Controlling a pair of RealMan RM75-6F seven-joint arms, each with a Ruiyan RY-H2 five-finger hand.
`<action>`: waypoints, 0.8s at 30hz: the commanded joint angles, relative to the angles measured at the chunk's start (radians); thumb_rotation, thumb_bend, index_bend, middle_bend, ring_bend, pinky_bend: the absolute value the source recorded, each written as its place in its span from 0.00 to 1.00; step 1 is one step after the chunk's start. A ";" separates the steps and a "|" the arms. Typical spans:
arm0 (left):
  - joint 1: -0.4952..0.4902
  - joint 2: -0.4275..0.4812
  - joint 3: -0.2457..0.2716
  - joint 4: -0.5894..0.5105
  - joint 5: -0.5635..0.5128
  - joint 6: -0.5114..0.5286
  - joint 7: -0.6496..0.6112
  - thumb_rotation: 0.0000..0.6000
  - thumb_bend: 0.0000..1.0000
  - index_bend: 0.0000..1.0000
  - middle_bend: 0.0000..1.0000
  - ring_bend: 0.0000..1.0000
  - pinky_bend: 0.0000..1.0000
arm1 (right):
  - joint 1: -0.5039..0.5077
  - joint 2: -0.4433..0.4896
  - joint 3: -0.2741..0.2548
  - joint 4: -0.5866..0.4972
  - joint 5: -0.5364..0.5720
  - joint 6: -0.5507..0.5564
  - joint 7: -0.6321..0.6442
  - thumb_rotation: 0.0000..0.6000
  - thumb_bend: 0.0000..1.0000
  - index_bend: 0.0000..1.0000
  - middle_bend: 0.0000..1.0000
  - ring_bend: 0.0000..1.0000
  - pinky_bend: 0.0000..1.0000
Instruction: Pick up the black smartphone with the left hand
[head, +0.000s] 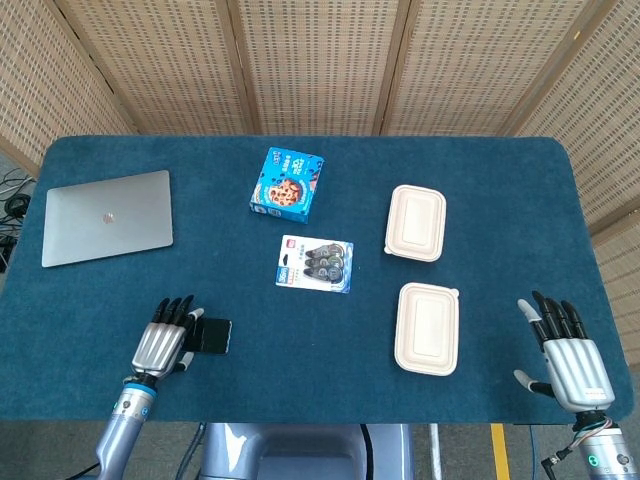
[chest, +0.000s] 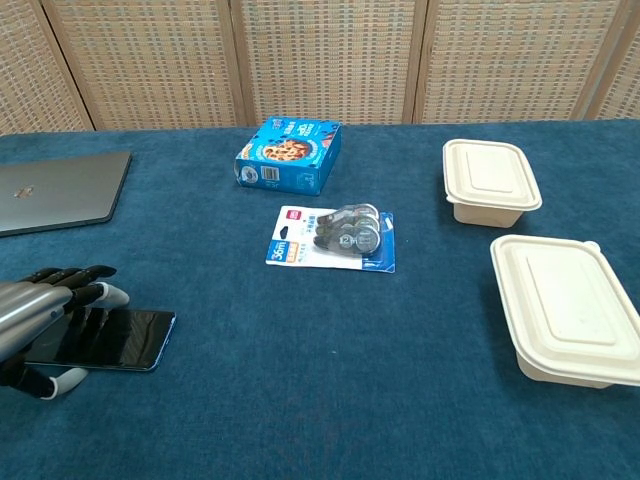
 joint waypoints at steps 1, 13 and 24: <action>-0.002 -0.004 -0.003 0.006 0.000 0.002 -0.007 1.00 0.38 0.24 0.00 0.00 0.00 | 0.000 0.000 0.000 0.000 0.000 0.000 -0.001 1.00 0.05 0.01 0.00 0.00 0.00; -0.008 0.005 -0.004 -0.007 -0.004 0.006 -0.009 1.00 0.39 0.35 0.00 0.00 0.00 | 0.000 -0.001 0.000 0.002 0.000 0.001 0.000 1.00 0.05 0.01 0.00 0.00 0.00; -0.017 0.049 -0.013 -0.070 0.000 0.024 0.007 1.00 0.39 0.36 0.00 0.00 0.00 | 0.000 -0.003 -0.001 0.001 -0.003 0.002 -0.004 1.00 0.05 0.01 0.00 0.00 0.00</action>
